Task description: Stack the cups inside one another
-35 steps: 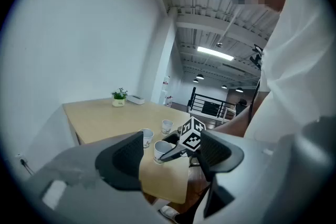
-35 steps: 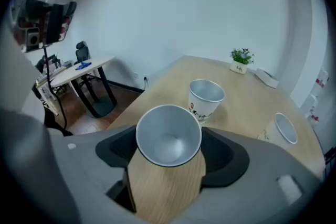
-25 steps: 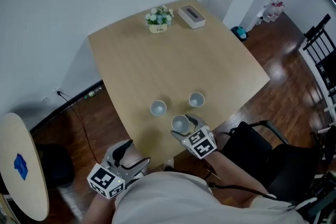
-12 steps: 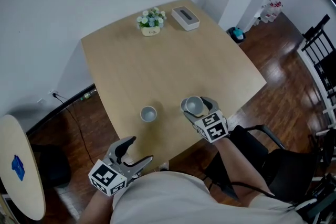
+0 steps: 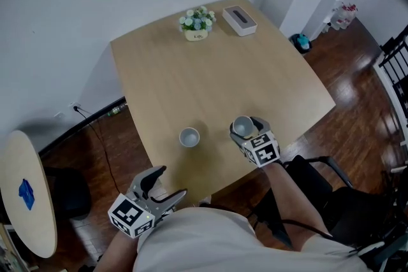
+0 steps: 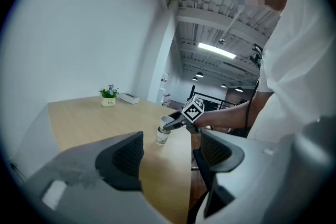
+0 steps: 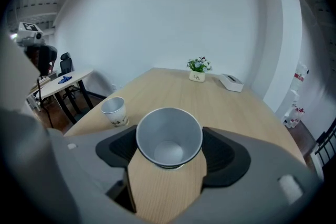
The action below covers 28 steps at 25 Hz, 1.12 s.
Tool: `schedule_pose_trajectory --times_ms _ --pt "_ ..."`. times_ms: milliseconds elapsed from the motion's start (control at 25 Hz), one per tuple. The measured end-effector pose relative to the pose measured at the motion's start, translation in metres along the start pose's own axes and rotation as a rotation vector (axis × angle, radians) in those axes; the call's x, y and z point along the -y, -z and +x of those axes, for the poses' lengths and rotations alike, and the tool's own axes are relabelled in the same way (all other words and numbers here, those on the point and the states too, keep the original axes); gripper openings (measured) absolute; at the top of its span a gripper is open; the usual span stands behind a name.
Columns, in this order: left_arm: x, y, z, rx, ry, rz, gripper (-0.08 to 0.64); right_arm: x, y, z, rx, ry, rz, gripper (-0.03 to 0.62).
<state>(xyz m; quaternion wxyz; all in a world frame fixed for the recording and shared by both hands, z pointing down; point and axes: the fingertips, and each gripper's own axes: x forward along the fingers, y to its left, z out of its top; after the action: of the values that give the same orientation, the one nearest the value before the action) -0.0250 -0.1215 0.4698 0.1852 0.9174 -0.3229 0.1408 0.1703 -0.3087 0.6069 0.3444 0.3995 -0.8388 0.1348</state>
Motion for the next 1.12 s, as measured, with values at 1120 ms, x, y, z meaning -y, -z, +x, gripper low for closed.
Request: schedule_pose_trajectory --times_ms 1120 --pt "-0.029 0.056 -0.163 -0.002 -0.222 -0.064 0.382 -0.176 -0.035 0.092 -0.035 -0.105 -0.06 0.419"
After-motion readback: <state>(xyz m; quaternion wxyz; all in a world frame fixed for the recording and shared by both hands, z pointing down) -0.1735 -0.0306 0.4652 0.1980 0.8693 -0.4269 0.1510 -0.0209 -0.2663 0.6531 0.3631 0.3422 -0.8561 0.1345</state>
